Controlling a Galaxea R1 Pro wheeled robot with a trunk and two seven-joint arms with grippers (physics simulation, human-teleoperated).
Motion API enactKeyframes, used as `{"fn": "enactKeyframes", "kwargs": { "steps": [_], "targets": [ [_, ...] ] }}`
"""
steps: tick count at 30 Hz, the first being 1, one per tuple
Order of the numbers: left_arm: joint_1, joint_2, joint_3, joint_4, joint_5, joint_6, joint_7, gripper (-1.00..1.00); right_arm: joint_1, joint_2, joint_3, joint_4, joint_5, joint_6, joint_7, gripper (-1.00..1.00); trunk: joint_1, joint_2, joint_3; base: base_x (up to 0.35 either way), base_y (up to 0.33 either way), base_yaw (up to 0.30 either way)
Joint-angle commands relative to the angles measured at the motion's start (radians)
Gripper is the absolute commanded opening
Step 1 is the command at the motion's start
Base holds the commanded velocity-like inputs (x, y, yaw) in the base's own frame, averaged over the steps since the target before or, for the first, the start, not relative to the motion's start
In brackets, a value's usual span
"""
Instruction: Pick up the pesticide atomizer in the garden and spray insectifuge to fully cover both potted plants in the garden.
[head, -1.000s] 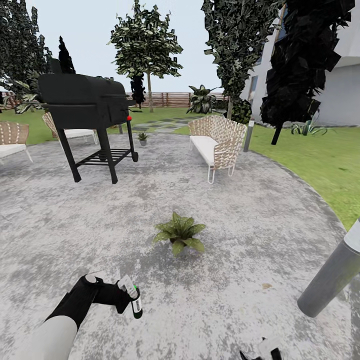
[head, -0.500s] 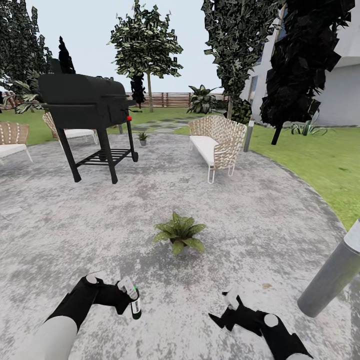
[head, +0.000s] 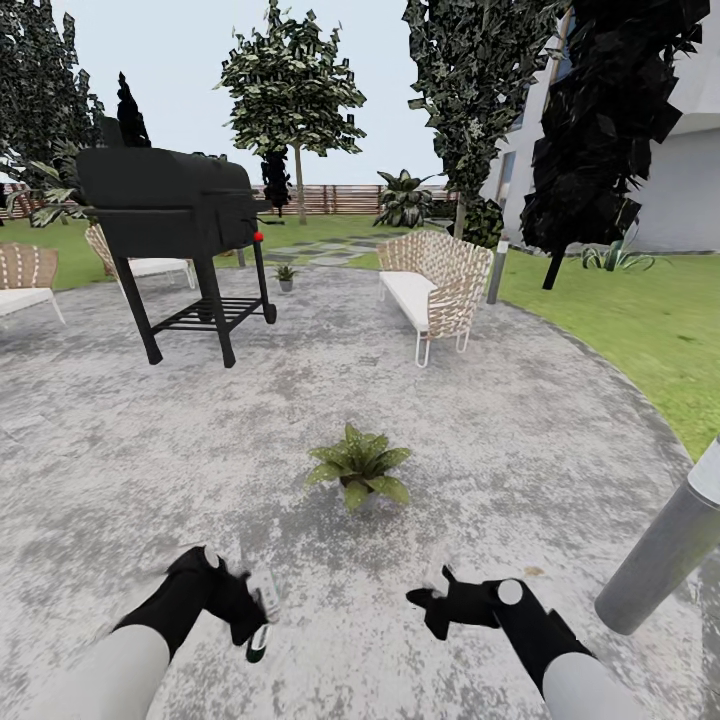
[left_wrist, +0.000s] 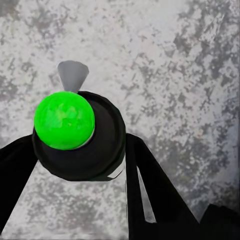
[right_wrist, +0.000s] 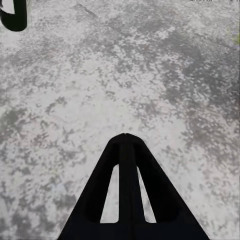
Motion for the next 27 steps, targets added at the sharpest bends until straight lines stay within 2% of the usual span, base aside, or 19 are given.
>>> {"fn": "enactKeyframes", "kwargs": {
  "steps": [1, 4, 7, 10, 12, 15, 18, 27],
  "targets": [
    [0.001, -0.001, -0.007, -0.001, -0.002, 0.026, -0.006, -1.0, -0.001, 0.013, 0.023, -0.002, 0.009, -0.003, 0.011, -1.0, 0.0, 0.0, -0.001, 0.0, 0.0, 0.0],
    [0.007, -0.001, -0.018, 0.005, -0.003, 0.04, -0.005, -1.0, -0.001, 0.057, 0.089, -0.004, 0.009, -0.001, 0.019, -1.0, 0.0, 0.0, -0.001, 0.0, 0.0, 0.0],
    [0.01, -0.001, -0.023, 0.061, -0.006, 0.035, 0.01, -1.0, -0.001, 0.092, 0.104, -0.004, 0.009, -0.001, 0.021, -1.0, 0.0, 0.0, -0.001, 0.0, 0.0, 0.0],
    [0.011, -0.011, -0.068, 0.112, -0.005, 0.029, 0.062, -1.0, -0.002, 0.118, 0.106, -0.004, 0.009, -0.001, 0.021, -1.0, 0.0, 0.0, -0.001, 0.0, 0.0, 0.0],
    [0.011, -0.024, -0.105, 0.124, -0.003, 0.026, 0.086, -1.0, -0.004, 0.127, 0.106, -0.004, 0.008, 0.0, 0.022, -1.0, 0.0, 0.0, -0.001, 0.0, 0.0, 0.0],
    [0.011, -0.048, -0.121, 0.127, -0.004, 0.021, 0.092, -1.0, -0.006, 0.131, 0.106, -0.004, 0.007, 0.001, 0.022, -1.0, 0.0, 0.0, -0.001, 0.0, 0.0, 0.0],
    [0.01, -0.068, -0.158, 0.127, -0.004, -0.003, 0.093, -1.0, -0.007, 0.132, 0.106, -0.004, 0.007, 0.001, 0.022, -1.0, 0.0, 0.0, -0.001, 0.0, 0.0, 0.0],
    [0.009, -0.105, -0.167, 0.115, 0.006, -0.011, 0.101, -1.0, -0.008, 0.147, 0.106, -0.004, 0.007, 0.001, 0.022, -1.0, 0.0, 0.0, -0.001, 0.0, 0.0, 0.0]
  ]
}}
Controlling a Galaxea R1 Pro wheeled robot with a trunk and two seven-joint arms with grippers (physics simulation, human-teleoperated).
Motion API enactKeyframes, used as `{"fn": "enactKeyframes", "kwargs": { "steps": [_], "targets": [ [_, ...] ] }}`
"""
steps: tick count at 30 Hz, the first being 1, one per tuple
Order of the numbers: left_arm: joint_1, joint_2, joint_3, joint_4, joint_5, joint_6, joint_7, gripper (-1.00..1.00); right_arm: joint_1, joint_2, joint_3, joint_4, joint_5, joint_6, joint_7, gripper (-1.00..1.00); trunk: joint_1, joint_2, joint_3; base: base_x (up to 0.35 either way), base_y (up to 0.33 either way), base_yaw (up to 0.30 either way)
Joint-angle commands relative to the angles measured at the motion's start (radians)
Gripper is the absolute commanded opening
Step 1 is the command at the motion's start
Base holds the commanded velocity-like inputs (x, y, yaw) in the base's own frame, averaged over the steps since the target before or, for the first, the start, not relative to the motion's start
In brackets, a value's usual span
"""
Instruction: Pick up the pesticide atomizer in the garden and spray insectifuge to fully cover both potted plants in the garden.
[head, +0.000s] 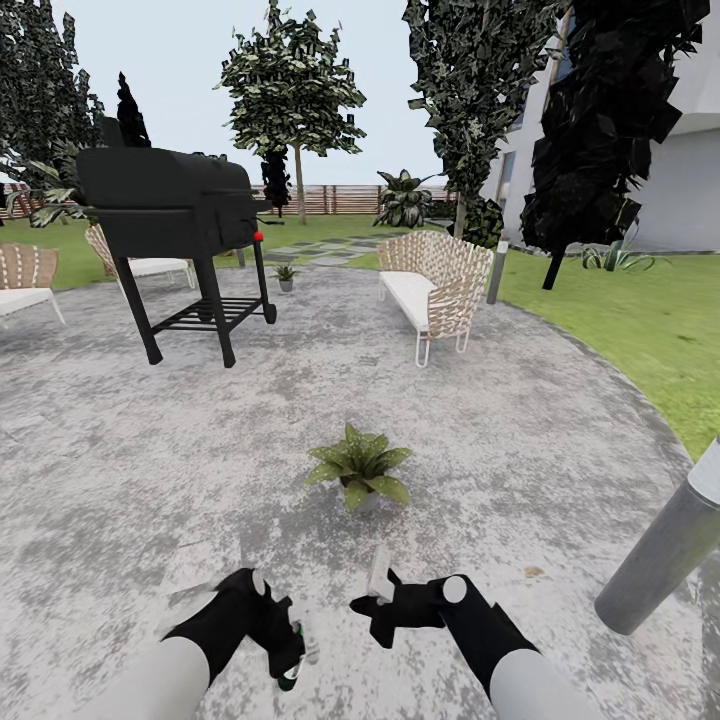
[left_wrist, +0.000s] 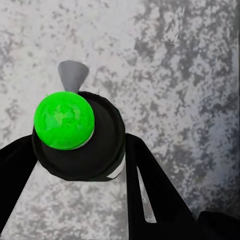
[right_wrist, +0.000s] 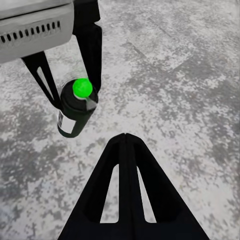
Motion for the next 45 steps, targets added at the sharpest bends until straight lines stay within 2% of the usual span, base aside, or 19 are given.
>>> {"fn": "enactKeyframes", "kwargs": {
  "steps": [1, 3, 5, 7, 16, 22, 26, 31, 36, 45],
  "targets": [
    [0.0, -0.005, -0.002, -0.003, 0.001, 0.01, -0.005, -1.0, -0.001, 0.002, -0.008, -0.001, 0.009, -0.004, 0.005, -1.0, 0.0, 0.0, -0.001, 0.0, 0.0, 0.0],
    [0.0, -0.013, -0.002, -0.003, 0.002, 0.001, -0.005, -1.0, -0.001, 0.002, -0.008, -0.001, 0.009, -0.004, 0.005, -1.0, 0.0, 0.0, -0.001, 0.0, 0.0, 0.0],
    [0.0, -0.017, -0.001, 0.003, 0.006, -0.044, -0.004, -1.0, -0.001, 0.002, -0.008, -0.001, 0.009, -0.004, 0.005, -1.0, 0.0, 0.0, -0.001, 0.0, 0.0, 0.0],
    [0.0, -0.019, 0.0, 0.009, 0.029, -0.066, -0.004, -1.0, -0.001, 0.002, -0.008, -0.001, 0.009, -0.004, 0.005, -1.0, 0.0, 0.0, -0.001, 0.0, 0.0, 0.0],
    [0.0, -0.028, 0.0, 0.009, 0.093, -0.074, -0.005, -1.0, -0.001, 0.002, -0.008, -0.001, 0.009, -0.004, 0.004, -1.0, 0.0, 0.0, -0.001, 0.0, 0.0, 0.0],
    [0.0, -0.039, 0.001, 0.007, 0.105, -0.074, 0.019, -1.0, -0.001, 0.002, -0.008, -0.001, 0.009, -0.004, 0.003, -1.0, 0.0, 0.0, -0.001, 0.0, 0.0, 0.0],
    [0.0, -0.041, 0.0, 0.009, 0.145, -0.075, 0.026, -1.0, -0.001, 0.002, -0.008, -0.001, 0.009, -0.004, 0.003, -1.0, 0.0, 0.0, -0.001, 0.0, 0.0, 0.0],
    [0.0, -0.041, 0.001, 0.01, 0.157, -0.077, 0.025, -1.0, -0.001, 0.002, -0.008, -0.001, 0.009, -0.004, 0.003, -1.0, 0.0, 0.0, -0.001, 0.0, 0.0, 0.0],
    [0.0, -0.041, 0.001, 0.014, 0.168, -0.12, 0.025, -1.0, -0.001, 0.002, -0.008, -0.001, 0.009, -0.004, 0.003, -1.0, 0.0, 0.0, -0.001, 0.0, 0.0, 0.0],
    [0.0, -0.042, 0.001, 0.015, 0.195, -0.125, 0.023, -1.0, -0.001, 0.002, -0.008, -0.001, 0.009, -0.004, 0.003, -1.0, 0.0, 0.0, -0.001, 0.0, 0.0, 0.0]
  ]
}}
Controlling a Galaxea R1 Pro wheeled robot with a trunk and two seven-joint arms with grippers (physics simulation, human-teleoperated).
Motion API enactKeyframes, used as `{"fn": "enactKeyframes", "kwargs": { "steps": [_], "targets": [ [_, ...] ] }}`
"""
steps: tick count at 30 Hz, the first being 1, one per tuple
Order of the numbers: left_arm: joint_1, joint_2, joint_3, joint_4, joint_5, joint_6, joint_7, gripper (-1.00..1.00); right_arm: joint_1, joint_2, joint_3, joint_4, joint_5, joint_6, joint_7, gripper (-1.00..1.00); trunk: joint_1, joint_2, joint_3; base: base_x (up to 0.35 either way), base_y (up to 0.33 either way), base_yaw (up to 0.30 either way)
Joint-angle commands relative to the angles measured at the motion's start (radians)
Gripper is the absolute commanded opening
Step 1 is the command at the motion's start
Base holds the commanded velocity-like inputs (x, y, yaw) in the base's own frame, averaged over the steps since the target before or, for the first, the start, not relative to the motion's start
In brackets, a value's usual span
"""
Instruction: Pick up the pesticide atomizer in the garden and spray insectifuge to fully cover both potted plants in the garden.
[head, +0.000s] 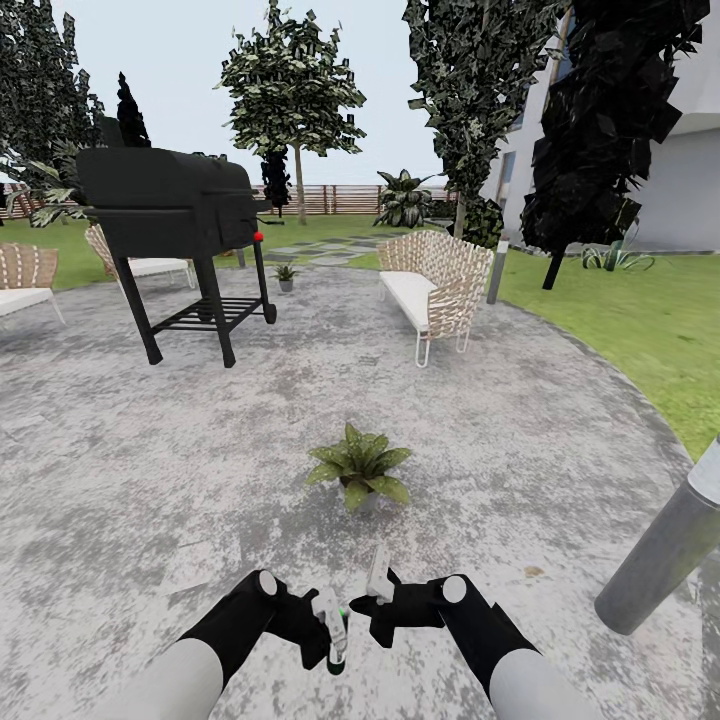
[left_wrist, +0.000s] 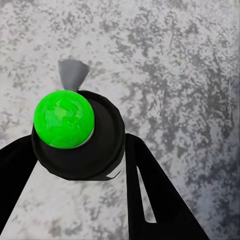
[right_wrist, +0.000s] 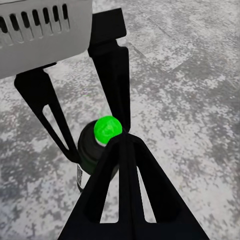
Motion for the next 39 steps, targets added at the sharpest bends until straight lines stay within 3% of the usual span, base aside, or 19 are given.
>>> {"fn": "enactKeyframes", "kwargs": {
  "steps": [1, 7, 12, 39],
  "targets": [
    [0.0, 0.0, -0.001, -0.002, -0.003, 0.004, -0.005, -1.0, 0.0, 0.001, -0.008, -0.001, 0.009, -0.004, 0.005, -1.0, 0.0, 0.0, -0.001, 0.0, 0.0, 0.0],
    [0.0, -0.002, -0.001, -0.002, 0.001, 0.003, -0.011, -1.0, 0.0, 0.001, -0.008, -0.001, 0.009, -0.004, 0.005, -1.0, 0.0, 0.0, -0.001, 0.0, 0.0, 0.0],
    [0.0, -0.001, -0.003, -0.003, 0.044, -0.003, -0.013, -1.0, 0.0, 0.001, -0.008, 0.0, 0.009, -0.004, 0.005, -1.0, 0.0, 0.0, -0.001, 0.0, 0.0, 0.0],
    [-0.001, 0.001, -0.003, -0.014, 0.047, -0.004, -0.041, -1.0, 0.0, 0.0, -0.008, 0.002, 0.009, -0.005, 0.005, -1.0, 0.0, 0.0, -0.001, 0.0, 0.0, 0.0]
  ]
}}
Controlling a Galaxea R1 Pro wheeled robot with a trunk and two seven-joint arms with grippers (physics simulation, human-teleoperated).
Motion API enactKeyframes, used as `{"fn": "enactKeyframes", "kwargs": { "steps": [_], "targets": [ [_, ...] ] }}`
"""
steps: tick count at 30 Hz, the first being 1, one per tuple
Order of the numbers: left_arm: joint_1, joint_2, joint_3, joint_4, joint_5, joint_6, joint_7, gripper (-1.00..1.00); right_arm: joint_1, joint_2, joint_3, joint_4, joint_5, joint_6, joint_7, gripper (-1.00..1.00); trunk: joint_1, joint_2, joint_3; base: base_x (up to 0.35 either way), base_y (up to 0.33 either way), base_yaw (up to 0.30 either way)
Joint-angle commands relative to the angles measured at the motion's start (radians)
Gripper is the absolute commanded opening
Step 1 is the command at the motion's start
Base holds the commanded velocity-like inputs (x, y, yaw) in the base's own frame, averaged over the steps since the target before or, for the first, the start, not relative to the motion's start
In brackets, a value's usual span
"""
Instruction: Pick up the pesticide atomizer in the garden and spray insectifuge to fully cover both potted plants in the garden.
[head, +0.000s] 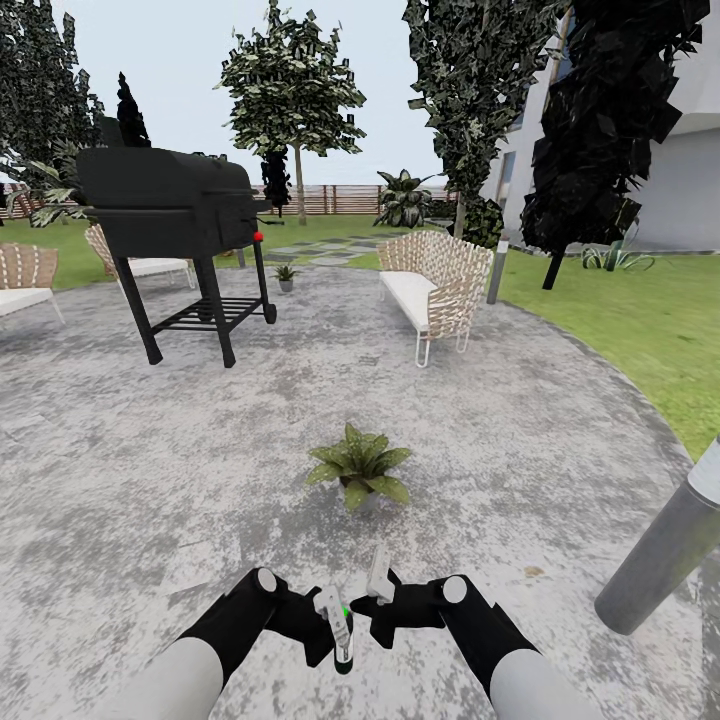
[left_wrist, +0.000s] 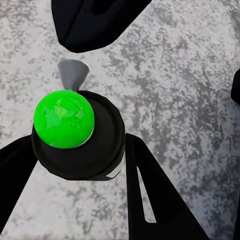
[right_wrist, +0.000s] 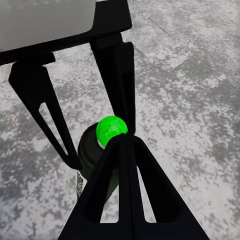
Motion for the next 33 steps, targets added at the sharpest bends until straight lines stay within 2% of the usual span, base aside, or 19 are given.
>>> {"fn": "enactKeyframes", "kwargs": {
  "steps": [1, 11, 16, 25, 29, 33],
  "targets": [
    [0.0, 0.0, 0.0, -0.002, -0.003, 0.003, -0.004, -1.0, 0.0, 0.001, -0.008, -0.001, 0.009, -0.004, 0.005, -1.0, 0.0, 0.0, -0.001, 0.0, 0.0, 0.0],
    [0.0, -0.003, 0.001, -0.007, -0.002, 0.003, -0.005, -1.0, 0.0, 0.001, -0.008, -0.001, 0.009, -0.005, 0.004, -1.0, 0.0, 0.0, -0.001, 0.0, 0.0, 0.0],
    [0.0, -0.002, -0.003, -0.006, 0.051, 0.002, -0.012, -1.0, 0.0, 0.001, -0.008, 0.001, 0.009, -0.005, 0.004, -1.0, 0.0, 0.0, -0.001, 0.0, 0.0, 0.0],
    [0.0, 0.001, -0.004, -0.001, 0.054, 0.002, -0.018, -1.0, 0.0, 0.0, -0.008, 0.002, 0.009, -0.005, 0.004, -1.0, 0.0, 0.0, -0.001, 0.0, 0.0, 0.0],
    [0.0, 0.013, -0.009, 0.008, 0.041, 0.005, -0.014, -1.0, 0.0, 0.0, -0.008, 0.003, 0.009, -0.005, 0.003, -1.0, 0.0, 0.0, -0.001, 0.0, 0.0, 0.0],
    [-0.001, 0.063, -0.009, 0.008, 0.023, 0.011, -0.011, -1.0, 0.0, 0.0, -0.008, 0.005, 0.009, -0.005, 0.003, -1.0, 0.0, 0.0, -0.001, 0.0, 0.0, 0.0]
  ]
}}
